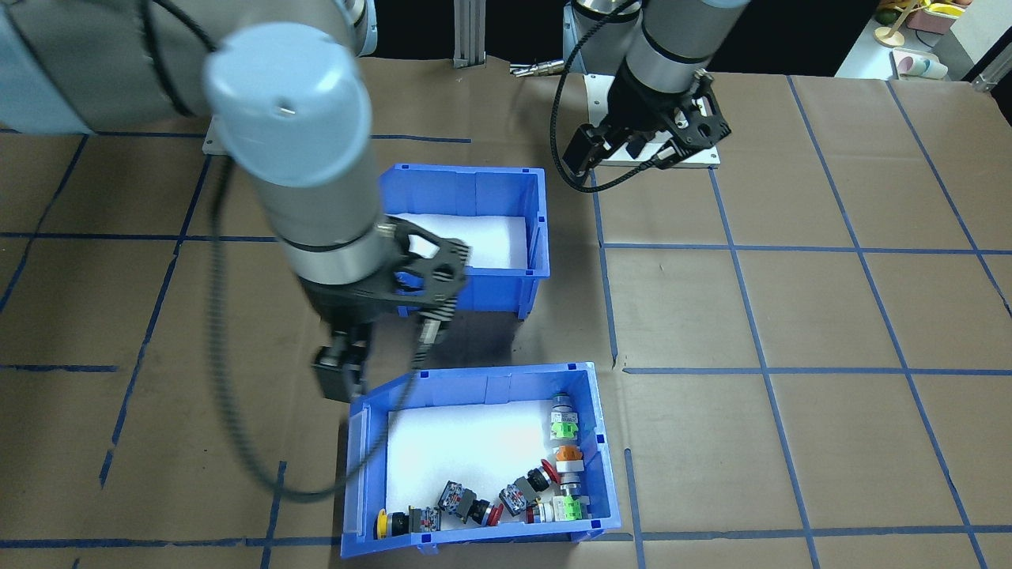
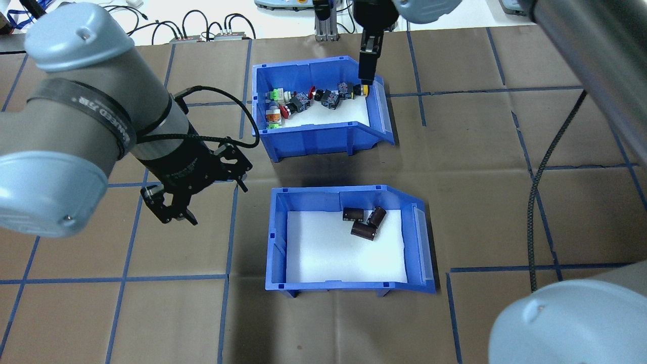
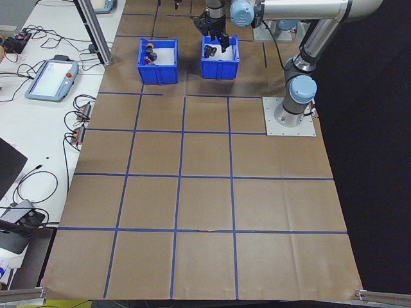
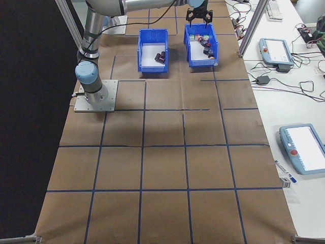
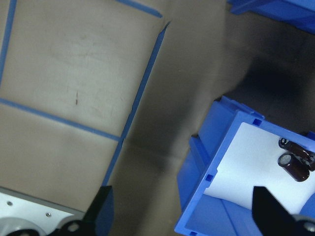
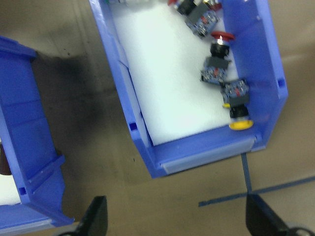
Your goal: Place battery box in front
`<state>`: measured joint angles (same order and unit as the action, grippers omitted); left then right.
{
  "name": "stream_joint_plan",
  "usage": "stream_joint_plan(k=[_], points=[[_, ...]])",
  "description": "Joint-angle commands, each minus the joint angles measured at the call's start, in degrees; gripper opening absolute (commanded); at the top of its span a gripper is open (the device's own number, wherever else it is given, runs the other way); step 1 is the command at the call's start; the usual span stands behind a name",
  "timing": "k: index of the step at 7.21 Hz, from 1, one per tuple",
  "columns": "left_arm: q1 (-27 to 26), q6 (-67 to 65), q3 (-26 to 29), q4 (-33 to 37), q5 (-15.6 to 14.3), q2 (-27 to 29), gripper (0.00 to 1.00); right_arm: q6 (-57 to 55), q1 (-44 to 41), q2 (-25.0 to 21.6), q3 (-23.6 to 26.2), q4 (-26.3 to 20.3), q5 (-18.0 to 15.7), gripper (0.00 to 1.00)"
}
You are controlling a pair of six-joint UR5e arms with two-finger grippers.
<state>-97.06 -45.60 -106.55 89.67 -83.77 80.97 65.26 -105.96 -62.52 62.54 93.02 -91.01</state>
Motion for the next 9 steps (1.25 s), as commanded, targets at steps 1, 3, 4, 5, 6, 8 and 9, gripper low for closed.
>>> stream_joint_plan(k=[1, 3, 4, 5, 6, 8, 9], points=[[-7.7, -25.9, -7.5, -6.0, 2.1, -1.7, 1.00, 5.5, -5.3, 5.0, -4.2, 0.9, 0.1, 1.00], [-13.1, -42.5, -15.8, -18.4, 4.2, -1.7, 1.00, 6.8, -7.8, 7.6, -5.1, 1.0, 0.0, 1.00], [-15.1, -49.8, -19.1, -24.1, 6.0, -1.7, 1.00, 6.8, -8.5, 8.9, -4.5, 1.0, 0.0, 1.00], [-16.0, -54.6, -21.1, -25.7, 10.4, -1.8, 1.00, 6.6, -8.6, 9.8, -4.2, 1.0, 0.1, 1.00], [-16.1, -55.5, -22.1, -25.8, 12.6, -1.7, 1.00, 6.3, -9.2, 10.5, -3.2, 1.0, 0.0, 1.00], [-16.1, -56.2, -22.3, -28.8, 12.5, -0.8, 0.99, 6.4, -9.4, 10.5, 1.3, 5.0, 0.0, 1.00], [-16.1, -56.1, -22.3, -29.2, 12.2, -0.2, 0.99, 6.1, -9.4, 10.7, 4.1, 10.5, 0.0, 1.00]])
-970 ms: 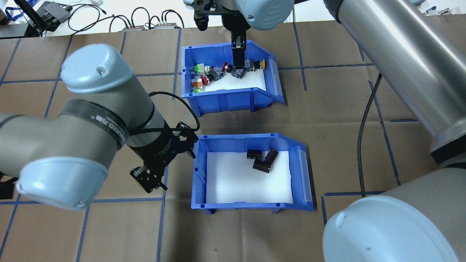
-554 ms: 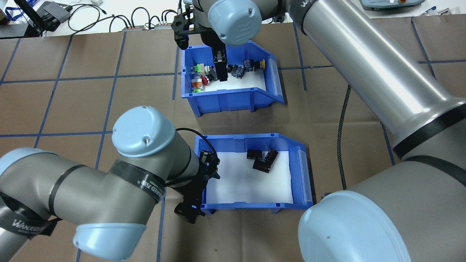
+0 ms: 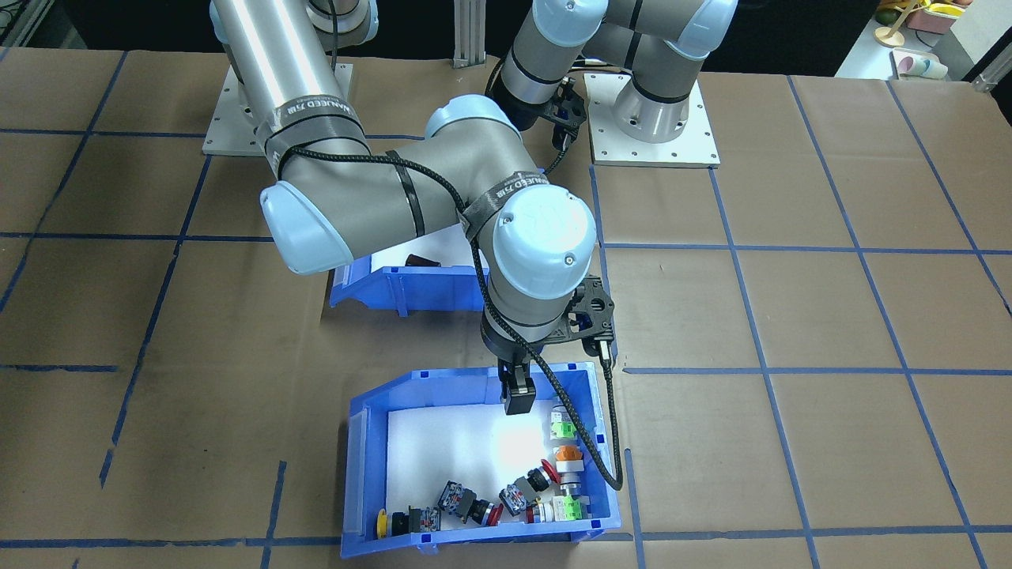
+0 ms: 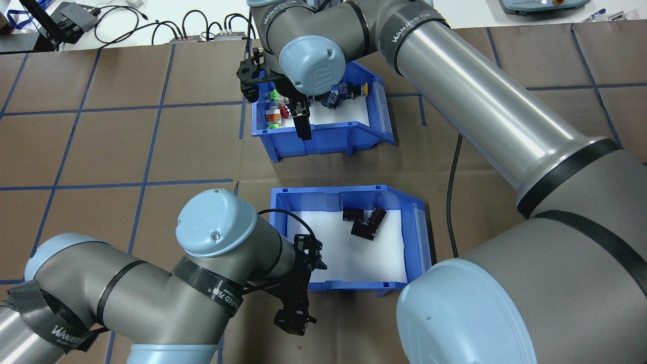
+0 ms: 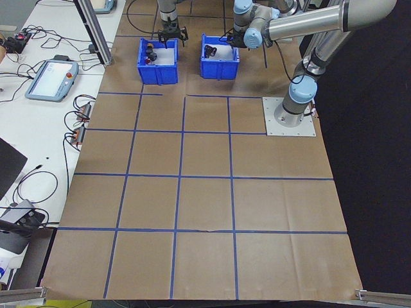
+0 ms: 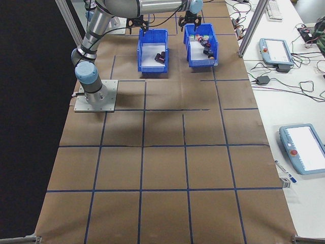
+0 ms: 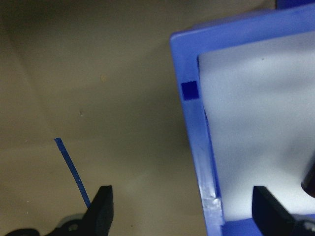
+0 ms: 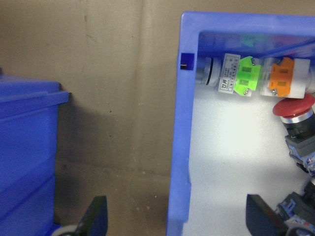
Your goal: Place battery box in front
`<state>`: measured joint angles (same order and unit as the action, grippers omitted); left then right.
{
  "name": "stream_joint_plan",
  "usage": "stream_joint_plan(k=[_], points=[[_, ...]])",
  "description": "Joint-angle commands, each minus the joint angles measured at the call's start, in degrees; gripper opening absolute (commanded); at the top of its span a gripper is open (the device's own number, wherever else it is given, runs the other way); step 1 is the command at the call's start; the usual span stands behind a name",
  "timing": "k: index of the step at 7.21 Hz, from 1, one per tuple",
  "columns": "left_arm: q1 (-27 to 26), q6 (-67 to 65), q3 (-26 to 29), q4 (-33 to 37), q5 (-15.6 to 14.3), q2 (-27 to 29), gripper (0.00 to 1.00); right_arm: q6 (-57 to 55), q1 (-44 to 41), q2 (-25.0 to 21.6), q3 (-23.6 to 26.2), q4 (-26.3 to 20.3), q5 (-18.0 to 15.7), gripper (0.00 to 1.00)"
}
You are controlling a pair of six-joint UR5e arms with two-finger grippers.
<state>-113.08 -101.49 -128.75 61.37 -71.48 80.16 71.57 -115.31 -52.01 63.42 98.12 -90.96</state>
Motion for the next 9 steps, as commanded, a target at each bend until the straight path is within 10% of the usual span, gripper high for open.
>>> stream_joint_plan(k=[1, 5, 7, 9], points=[[0.0, -0.7, -0.2, -3.3, -0.2, 1.8, 0.99, -0.3, -0.1, 0.0, 6.2, 8.4, -0.3, 1.00], [-0.9, -4.2, -4.1, -11.7, 0.1, 6.0, 0.97, -1.8, 0.1, -0.5, 8.8, 10.2, -0.1, 0.96], [-1.2, -4.2, -4.1, -12.3, 0.3, 6.9, 0.88, -1.7, 0.1, -0.6, 8.8, 10.9, -1.7, 0.30], [-1.4, -4.2, -4.0, -12.6, 0.5, 6.6, 0.50, -1.6, 0.2, -0.9, 8.5, 11.0, -2.6, 0.04]])
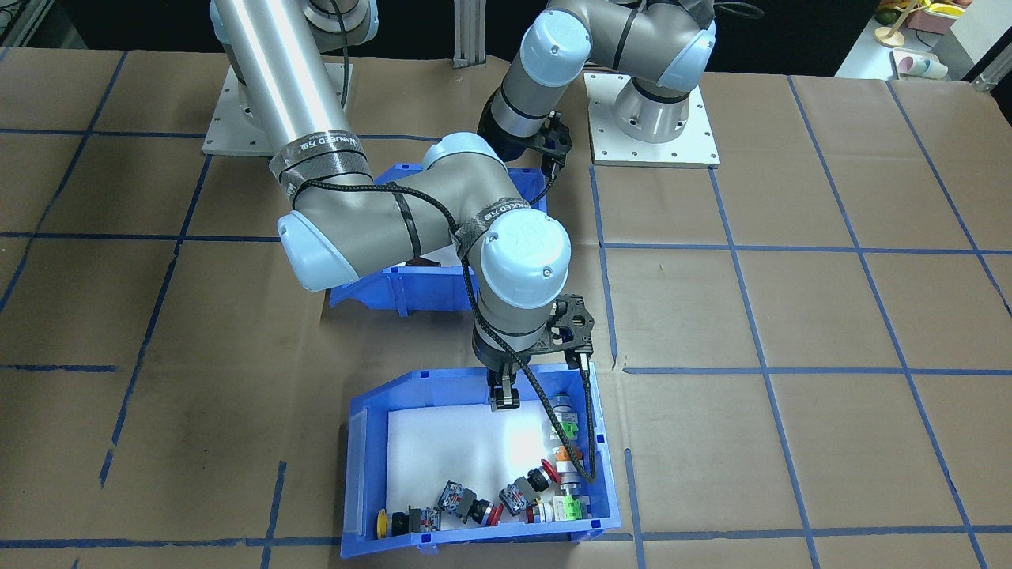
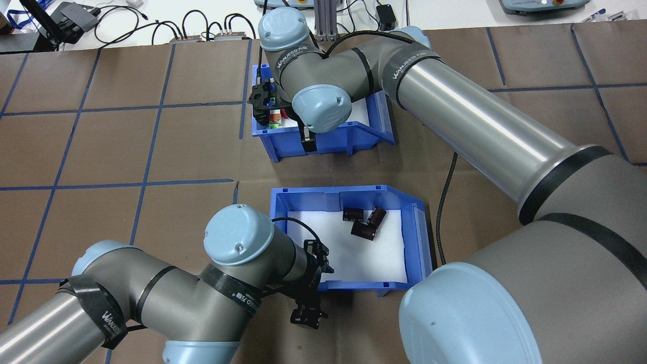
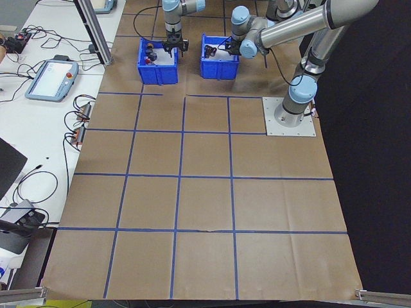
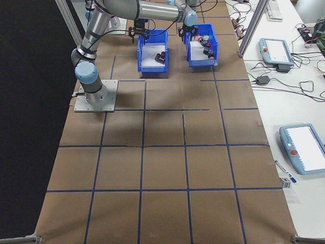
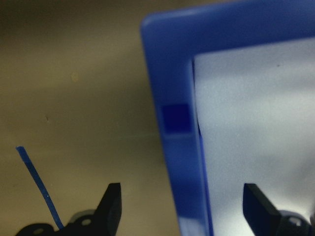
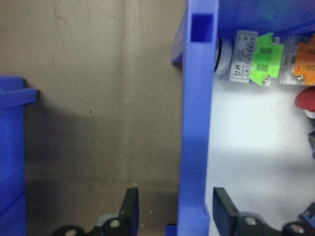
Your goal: Place battery box in front
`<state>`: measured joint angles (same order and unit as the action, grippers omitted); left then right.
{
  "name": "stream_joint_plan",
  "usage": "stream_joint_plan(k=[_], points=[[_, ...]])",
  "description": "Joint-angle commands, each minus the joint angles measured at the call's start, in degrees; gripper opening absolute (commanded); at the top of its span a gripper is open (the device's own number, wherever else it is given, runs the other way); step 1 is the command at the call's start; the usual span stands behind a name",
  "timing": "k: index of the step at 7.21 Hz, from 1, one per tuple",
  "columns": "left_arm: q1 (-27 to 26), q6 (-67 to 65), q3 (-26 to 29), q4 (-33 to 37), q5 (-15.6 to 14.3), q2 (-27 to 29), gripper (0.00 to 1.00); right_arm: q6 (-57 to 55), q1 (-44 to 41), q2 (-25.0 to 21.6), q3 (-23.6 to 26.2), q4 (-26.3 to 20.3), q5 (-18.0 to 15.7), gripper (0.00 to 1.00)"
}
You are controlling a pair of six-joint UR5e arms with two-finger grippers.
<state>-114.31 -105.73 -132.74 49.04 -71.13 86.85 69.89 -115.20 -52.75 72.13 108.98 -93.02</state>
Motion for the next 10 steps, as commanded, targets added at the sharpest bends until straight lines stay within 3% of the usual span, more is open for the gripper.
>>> stream_joint_plan(k=[1, 2, 3, 4, 6, 7, 10], points=[[-0.2, 0.1, 0.0, -1.5, 0.1, -0.1, 0.35, 0.4, 0.4, -0.4, -0.5, 1.9, -0.5, 0.01], [-0.6, 0.1, 0.0, -3.9, 0.2, 0.4, 0.14, 0.7, 0.8, -1.8, -0.8, 4.2, -0.8, 0.01], [-0.8, 0.3, 0.0, -6.7, 2.5, 0.4, 0.00, 2.3, 2.9, -4.5, -0.2, 4.1, -0.9, 0.00], [-0.8, 1.0, -0.1, -6.9, 3.3, 0.3, 0.00, 4.1, 6.6, -6.7, 0.0, 4.1, -0.8, 0.00], [0.0, 3.1, 0.3, -6.8, 2.1, -1.3, 0.00, 14.1, 15.7, -10.6, 0.7, 2.6, -0.9, 0.00], [2.4, 8.9, 0.4, -6.5, -1.2, -2.3, 0.00, 17.3, 20.1, -12.1, 2.3, 2.5, -0.8, 0.00], [18.6, 21.3, 2.9, -2.2, -1.2, -3.0, 0.00, 21.9, 34.2, -16.0, 7.1, 1.2, -0.6, 0.00]])
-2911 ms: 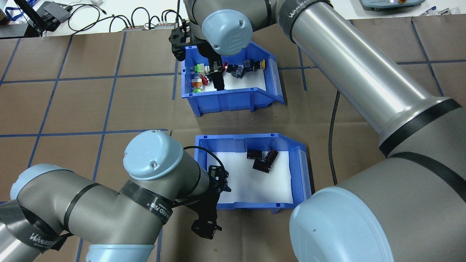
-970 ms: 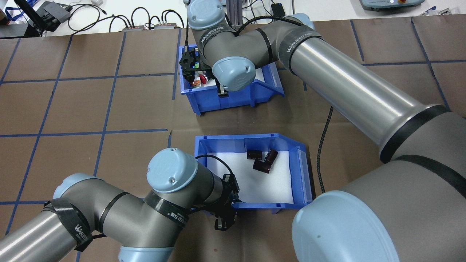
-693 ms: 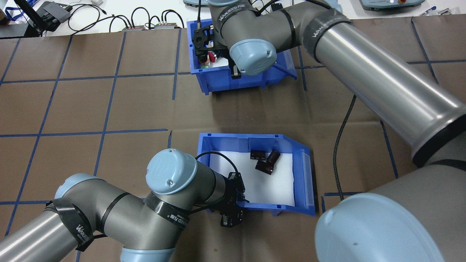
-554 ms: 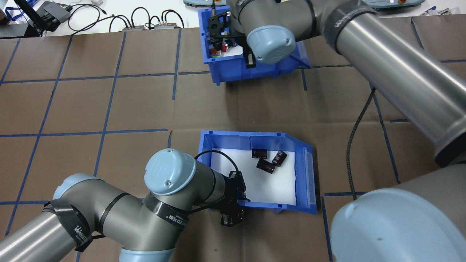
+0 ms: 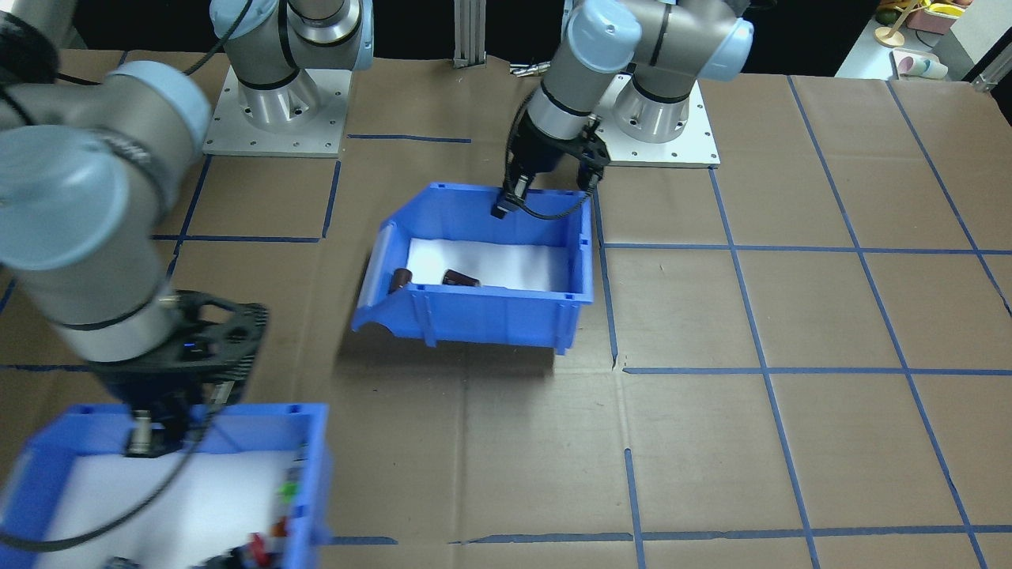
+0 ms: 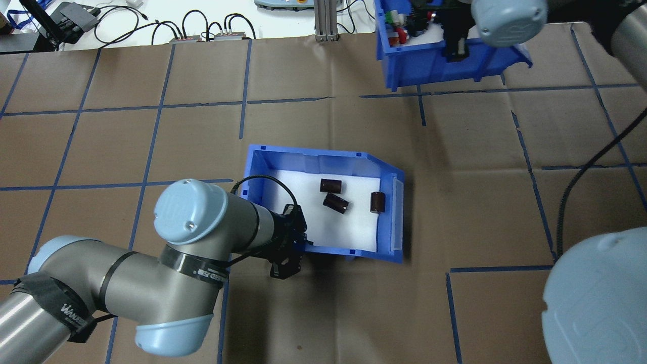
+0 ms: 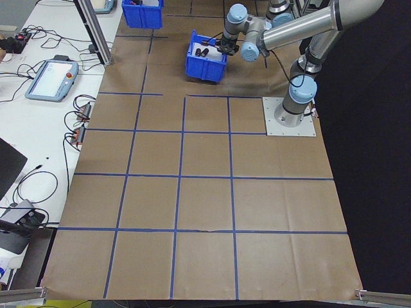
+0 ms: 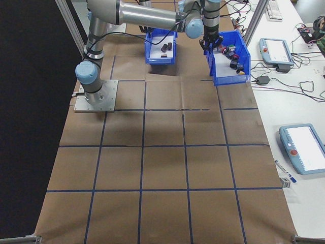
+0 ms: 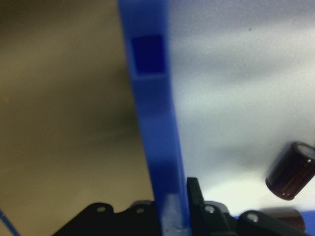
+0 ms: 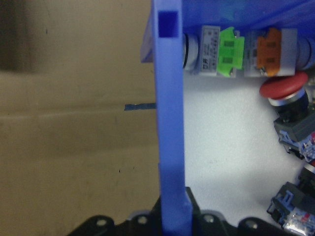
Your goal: Place battery box in front
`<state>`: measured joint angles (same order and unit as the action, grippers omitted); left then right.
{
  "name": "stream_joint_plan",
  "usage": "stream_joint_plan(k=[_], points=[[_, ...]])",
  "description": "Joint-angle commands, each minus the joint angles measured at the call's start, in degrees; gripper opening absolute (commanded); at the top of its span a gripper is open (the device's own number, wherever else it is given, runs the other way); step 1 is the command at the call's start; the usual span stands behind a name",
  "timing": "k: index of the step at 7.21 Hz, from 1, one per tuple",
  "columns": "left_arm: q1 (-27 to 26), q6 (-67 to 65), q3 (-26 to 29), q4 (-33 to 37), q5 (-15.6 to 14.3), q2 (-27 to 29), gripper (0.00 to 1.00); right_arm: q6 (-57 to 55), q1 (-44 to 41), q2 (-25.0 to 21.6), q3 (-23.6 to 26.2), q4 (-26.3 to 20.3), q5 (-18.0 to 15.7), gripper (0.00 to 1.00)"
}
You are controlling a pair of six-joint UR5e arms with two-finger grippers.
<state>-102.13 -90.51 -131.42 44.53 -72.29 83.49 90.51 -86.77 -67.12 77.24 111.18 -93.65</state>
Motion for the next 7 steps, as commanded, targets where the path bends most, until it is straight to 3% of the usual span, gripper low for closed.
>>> stream_joint_plan(k=[1, 2, 4, 6, 7], points=[[8.9, 6.8, 5.5, 3.9, 1.0, 2.3, 0.00, 4.5, 8.7, -3.8, 5.1, -2.7, 0.1, 0.00], [9.2, 7.1, 11.7, 6.2, 4.0, 6.4, 0.00, 5.9, 10.4, -8.3, 10.2, -3.0, 0.0, 0.00], [8.0, 6.5, 22.6, 7.3, 4.2, 17.4, 0.00, 10.1, 13.1, -18.8, 24.2, -2.0, 0.0, 0.00], [5.4, 5.4, 30.1, 7.2, 4.1, 24.2, 0.00, 16.4, 16.3, -25.9, 30.5, -1.9, 0.0, 0.00], [4.2, 2.6, 32.6, 6.5, 4.3, 27.5, 0.00, 19.8, 16.4, -26.8, 31.6, -2.0, 0.1, 0.00]])
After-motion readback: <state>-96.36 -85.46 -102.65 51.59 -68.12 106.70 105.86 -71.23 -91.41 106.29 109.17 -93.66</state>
